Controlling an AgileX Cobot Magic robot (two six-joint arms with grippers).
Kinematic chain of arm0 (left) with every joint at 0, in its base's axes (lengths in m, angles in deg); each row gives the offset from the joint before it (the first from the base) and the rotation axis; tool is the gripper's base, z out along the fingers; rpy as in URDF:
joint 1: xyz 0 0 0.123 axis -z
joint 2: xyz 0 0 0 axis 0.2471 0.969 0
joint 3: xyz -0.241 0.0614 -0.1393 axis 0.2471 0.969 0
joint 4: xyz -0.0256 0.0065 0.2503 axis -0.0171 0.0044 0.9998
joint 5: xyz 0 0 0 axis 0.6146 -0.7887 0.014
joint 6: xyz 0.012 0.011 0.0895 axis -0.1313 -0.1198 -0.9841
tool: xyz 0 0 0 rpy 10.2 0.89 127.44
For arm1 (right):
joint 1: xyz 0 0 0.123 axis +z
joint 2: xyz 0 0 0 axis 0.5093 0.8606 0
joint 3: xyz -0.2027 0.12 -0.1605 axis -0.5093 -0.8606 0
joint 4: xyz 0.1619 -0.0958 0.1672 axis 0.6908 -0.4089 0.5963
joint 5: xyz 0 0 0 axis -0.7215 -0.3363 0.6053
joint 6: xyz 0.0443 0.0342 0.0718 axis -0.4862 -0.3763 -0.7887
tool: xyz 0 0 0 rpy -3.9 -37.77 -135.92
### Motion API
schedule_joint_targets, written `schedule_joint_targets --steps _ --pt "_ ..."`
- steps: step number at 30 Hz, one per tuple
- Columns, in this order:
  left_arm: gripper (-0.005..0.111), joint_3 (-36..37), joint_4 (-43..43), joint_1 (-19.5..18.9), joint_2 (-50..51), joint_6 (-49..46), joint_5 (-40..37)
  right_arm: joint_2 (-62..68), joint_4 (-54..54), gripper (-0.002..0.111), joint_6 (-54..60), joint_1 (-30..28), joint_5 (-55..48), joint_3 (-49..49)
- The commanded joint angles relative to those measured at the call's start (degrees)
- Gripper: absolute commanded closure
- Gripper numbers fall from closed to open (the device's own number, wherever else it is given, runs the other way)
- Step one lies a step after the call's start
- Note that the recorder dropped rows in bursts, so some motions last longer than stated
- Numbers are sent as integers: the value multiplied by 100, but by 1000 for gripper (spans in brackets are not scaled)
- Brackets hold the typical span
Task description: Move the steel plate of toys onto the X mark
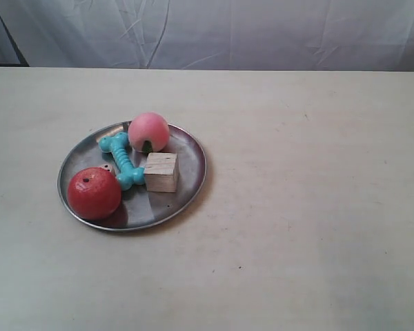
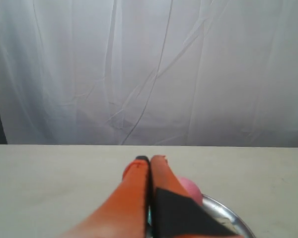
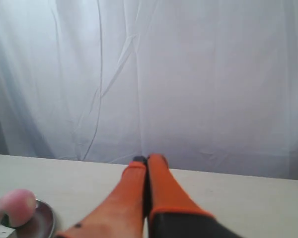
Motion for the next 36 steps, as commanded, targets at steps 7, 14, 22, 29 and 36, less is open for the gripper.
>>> schedule_joint_targets --steps 7,14,22,29,36 --pt "107 90 -208 49 -36 15 32 -112 -14 108 17 -149 -88 -328" --pt "107 90 -180 49 -36 1 32 -112 -35 108 17 -149 -88 -328" --pt "107 90 -180 49 -36 1 32 -112 -35 108 17 -149 -88 -328" --pt "107 467 -180 37 -47 1 479 -112 -25 108 17 -149 -88 -328" --pt "107 1152 -180 -274 -47 1 525 -112 5 108 17 -149 -88 -328"
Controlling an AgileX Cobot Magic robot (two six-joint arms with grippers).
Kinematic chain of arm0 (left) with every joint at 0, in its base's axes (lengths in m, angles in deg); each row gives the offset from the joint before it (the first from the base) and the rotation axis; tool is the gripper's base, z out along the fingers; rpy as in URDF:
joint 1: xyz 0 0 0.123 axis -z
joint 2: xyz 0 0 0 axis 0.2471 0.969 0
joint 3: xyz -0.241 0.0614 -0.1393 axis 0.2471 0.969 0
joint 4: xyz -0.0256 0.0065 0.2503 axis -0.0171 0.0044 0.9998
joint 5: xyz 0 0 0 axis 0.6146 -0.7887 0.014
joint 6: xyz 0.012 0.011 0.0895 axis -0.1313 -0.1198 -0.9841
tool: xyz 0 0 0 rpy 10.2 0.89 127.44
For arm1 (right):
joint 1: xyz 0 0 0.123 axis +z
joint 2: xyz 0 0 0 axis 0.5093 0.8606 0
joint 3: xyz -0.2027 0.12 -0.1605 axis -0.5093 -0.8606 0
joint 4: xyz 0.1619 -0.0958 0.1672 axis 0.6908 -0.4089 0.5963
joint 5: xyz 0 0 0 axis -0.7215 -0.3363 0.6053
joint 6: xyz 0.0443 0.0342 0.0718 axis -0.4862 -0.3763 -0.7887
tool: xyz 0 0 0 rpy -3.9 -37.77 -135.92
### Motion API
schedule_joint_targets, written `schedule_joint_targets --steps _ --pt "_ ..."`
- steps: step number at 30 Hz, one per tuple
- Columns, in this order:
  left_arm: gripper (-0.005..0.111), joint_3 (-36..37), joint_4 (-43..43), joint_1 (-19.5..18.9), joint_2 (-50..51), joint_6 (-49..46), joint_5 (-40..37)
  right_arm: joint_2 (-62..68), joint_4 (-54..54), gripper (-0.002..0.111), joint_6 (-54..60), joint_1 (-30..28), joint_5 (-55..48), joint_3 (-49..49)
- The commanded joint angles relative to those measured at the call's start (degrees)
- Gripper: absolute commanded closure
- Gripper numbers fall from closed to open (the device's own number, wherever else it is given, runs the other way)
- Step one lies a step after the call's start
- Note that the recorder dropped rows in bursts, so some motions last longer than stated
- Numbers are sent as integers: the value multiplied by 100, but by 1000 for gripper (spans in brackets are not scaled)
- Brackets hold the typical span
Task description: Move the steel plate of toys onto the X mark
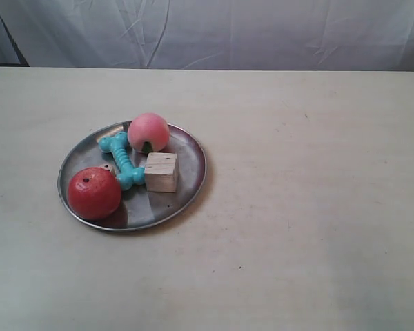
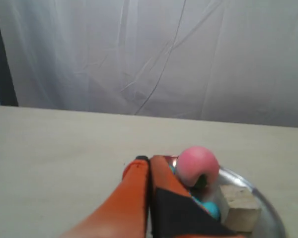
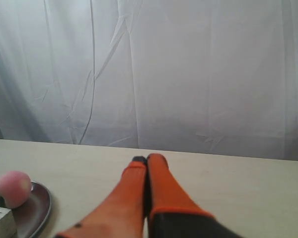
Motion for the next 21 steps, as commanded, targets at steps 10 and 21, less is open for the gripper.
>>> schedule_joint_targets --steps 10,21 --pt "107 269 428 -548 -26 -9 -144 -34 5 108 17 -38 -2 -34" --pt "107 269 566 -571 -550 -9 -156 -34 5 108 17 -38 -16 -34"
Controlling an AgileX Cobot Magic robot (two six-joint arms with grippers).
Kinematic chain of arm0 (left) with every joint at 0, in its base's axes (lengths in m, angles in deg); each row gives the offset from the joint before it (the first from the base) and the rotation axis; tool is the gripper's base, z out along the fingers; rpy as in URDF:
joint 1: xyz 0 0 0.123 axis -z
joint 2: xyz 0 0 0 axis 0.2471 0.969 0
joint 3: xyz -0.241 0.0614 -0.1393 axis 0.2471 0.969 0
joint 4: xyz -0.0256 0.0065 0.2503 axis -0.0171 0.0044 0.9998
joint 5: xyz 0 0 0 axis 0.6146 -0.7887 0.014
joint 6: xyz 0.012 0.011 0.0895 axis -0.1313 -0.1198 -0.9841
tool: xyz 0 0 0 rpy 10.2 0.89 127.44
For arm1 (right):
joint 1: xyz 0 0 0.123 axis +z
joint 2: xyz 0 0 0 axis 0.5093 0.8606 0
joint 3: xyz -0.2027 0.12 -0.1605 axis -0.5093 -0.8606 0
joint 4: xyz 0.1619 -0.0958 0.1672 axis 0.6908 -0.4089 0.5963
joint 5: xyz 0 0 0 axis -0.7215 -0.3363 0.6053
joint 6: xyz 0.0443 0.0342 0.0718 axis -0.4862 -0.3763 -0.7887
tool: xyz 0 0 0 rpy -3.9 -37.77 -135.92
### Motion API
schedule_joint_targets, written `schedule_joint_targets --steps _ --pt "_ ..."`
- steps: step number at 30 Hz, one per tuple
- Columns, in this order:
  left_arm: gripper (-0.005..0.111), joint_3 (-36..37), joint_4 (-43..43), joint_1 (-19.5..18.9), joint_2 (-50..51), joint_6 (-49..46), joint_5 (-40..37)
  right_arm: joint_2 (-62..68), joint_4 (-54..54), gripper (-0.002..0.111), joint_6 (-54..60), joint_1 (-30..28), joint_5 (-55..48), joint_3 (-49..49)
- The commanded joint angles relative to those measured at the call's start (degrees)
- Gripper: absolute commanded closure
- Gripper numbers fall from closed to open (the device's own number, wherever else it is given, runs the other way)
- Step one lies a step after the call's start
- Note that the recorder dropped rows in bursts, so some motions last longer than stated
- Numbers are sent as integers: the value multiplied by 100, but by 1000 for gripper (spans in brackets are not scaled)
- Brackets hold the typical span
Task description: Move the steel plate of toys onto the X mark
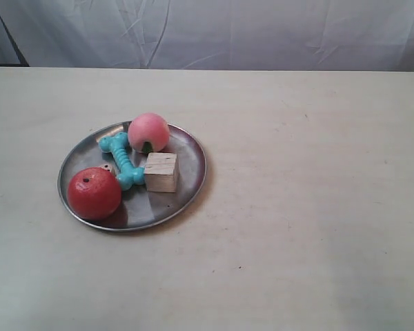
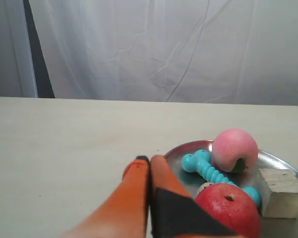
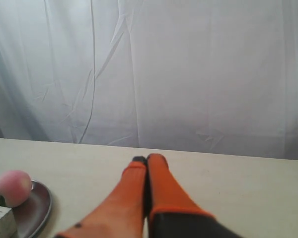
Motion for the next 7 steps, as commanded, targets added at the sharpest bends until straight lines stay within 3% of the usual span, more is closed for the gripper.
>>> schedule_joint_targets --steps 1,7 --pt "107 28 9 -22 -421 -9 18 -34 5 108 17 -38 6 -34" --pt "107 28 9 -22 -578 -9 18 -34 5 108 17 -38 6 -34"
